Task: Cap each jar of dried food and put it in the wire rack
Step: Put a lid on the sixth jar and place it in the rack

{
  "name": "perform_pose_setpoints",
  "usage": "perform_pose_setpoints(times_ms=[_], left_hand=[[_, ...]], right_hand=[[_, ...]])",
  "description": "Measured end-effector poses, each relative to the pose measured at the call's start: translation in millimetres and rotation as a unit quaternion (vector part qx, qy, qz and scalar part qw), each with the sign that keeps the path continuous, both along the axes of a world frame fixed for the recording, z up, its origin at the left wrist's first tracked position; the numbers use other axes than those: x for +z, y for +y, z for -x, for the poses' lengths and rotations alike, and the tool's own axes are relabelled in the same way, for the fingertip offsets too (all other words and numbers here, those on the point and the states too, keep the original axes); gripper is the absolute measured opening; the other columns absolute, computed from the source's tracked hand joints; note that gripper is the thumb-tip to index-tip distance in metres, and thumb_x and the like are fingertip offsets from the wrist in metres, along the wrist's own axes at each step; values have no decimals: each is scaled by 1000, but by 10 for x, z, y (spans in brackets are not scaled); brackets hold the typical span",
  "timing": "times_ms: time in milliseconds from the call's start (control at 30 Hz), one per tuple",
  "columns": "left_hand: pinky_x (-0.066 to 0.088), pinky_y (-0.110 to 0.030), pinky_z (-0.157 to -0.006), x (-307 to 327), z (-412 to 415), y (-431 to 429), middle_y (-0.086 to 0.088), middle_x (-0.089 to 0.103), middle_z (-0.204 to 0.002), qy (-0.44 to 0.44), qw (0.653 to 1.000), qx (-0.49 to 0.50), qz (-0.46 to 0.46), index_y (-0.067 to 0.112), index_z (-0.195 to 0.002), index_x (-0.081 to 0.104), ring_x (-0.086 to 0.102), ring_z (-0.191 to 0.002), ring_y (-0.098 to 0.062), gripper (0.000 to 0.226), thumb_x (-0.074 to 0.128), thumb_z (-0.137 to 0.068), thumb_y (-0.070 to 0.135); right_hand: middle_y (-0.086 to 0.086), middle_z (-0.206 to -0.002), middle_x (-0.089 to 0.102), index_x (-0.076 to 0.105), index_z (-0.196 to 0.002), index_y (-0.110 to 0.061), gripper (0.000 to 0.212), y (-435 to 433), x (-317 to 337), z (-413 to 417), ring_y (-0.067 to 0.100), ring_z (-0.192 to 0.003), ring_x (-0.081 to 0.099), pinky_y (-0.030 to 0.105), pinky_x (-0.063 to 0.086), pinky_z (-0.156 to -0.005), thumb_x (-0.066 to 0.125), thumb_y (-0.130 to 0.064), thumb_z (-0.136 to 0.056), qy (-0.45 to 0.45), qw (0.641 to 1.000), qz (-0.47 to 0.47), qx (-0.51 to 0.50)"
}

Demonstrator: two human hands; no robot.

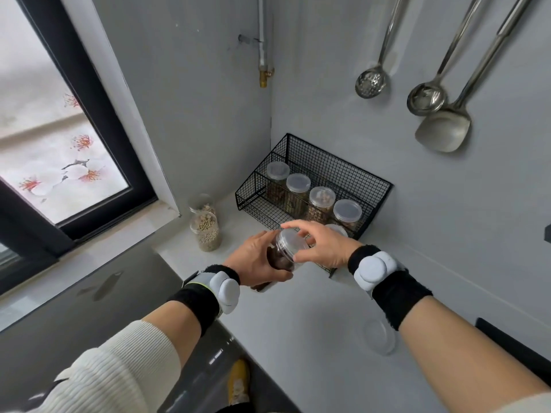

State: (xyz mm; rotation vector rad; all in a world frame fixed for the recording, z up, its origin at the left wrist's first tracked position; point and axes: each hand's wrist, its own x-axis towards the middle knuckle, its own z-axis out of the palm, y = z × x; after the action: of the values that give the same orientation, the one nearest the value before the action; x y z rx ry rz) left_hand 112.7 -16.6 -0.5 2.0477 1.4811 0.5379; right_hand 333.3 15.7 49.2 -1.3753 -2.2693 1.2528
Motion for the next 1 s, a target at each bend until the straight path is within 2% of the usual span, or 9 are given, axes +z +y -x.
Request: perform_pose_setpoints(times_ms=[167, 300, 433, 533, 600, 633, 733, 900, 1000], left_hand=[[52, -37, -95, 46, 27, 38, 9, 58, -113, -1, 1000, 1, -3, 31, -143, 48, 59, -103, -13, 93, 86, -62, 57], [52, -36, -96, 41, 61, 58, 7, 57, -115, -5, 1000, -7, 3, 30, -144, 48, 59, -105, -14, 94, 88, -63, 55], [50, -30, -95, 13, 93, 67, 6, 56, -116, -2, 1000, -13, -2, 25, -147, 46, 57, -104, -12, 97, 89, -64, 53], [47, -24, -92, -1, 105, 93, 7, 55, -114, -2, 1000, -17, -3, 25, -146, 46, 56, -100, -11, 97, 90, -64, 52], [45, -23, -93, 4, 114, 104, 7, 56, -116, -10, 1000, -14, -2, 26, -146, 47, 56, -103, -11, 95, 90, -65, 52], [45, -23, -94, 11, 124, 115, 7, 56, -118, -16, 1000, -11, -1, 27, -146, 47, 56, -104, -11, 95, 90, -65, 51], [47, -27, -95, 44, 136, 161, 5, 57, -118, -13, 1000, -10, 0, 26, -145, 48, 56, -106, -13, 93, 90, -66, 51], [47, -27, -95, 54, 153, 221, 4, 57, -117, -7, 1000, -20, -2, 24, -140, 50, 55, -105, -12, 87, 91, -67, 48], [49, -28, -94, 43, 163, 228, 6, 56, -116, -1, 1000, -24, 1, 25, -141, 50, 56, -102, -11, 89, 90, -67, 51]], right_hand=[[-18, -110, 59, 50, -145, -39, 66, 54, 77, 50, 4, -99, 62, 19, 48, -77, 81, -34, -87, -32, 999, -14, 7], [-11, -104, 64, 51, -142, -38, 64, 66, 106, 104, 17, -96, 73, 36, 60, -88, 75, -63, -88, -89, 996, -13, -17], [4, -86, 74, 57, -126, -18, 78, 82, 124, 200, 11, -59, 77, 22, 59, -53, 56, -85, -87, -139, 987, 29, -78], [13, -71, 77, 68, -94, -4, 99, 122, 126, 225, 20, -54, 76, 29, 62, -54, 29, -94, -88, -179, 979, 17, -101], [11, -87, 81, 74, -96, -6, 99, 166, 144, 195, 22, -71, 80, 38, 66, -71, 29, -94, -88, -184, 978, -3, -102], [8, -109, 79, 73, -114, -12, 88, 194, 157, 182, 23, -92, 79, 42, 64, -84, 38, -90, -90, -178, 980, -17, -83], [0, -140, 60, 45, -153, -33, 76, 200, 233, 226, 21, -124, 64, 40, 52, -102, 72, -64, -89, -136, 990, -13, 14], [7, -85, 77, 62, -116, -15, 80, 173, 181, 393, 16, -59, 78, 30, 62, -59, 45, -88, -88, -183, 980, 5, -84], [14, -88, 79, 68, -116, -7, 94, 236, 173, 348, 24, -66, 79, 35, 66, -66, 34, -91, -90, -176, 979, 13, -102]])
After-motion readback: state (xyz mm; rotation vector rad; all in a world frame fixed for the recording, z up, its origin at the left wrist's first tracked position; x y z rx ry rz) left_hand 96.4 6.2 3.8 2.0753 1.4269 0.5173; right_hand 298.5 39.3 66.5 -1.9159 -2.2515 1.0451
